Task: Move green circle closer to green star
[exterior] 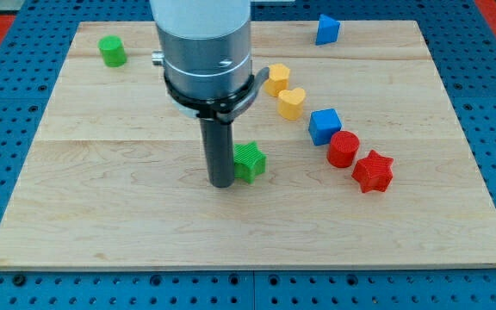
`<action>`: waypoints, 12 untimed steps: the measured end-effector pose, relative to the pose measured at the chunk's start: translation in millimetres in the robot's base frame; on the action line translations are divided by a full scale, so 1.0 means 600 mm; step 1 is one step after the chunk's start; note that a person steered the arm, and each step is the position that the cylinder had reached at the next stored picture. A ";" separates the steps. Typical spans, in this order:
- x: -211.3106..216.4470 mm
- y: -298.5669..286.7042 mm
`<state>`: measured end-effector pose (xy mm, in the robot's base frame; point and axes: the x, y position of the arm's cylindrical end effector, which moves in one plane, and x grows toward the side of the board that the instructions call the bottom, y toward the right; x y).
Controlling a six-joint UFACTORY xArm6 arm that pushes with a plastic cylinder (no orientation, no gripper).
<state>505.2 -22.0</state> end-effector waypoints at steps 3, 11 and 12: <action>-0.034 -0.096; -0.420 -0.318; -0.426 -0.341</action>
<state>249.8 -226.6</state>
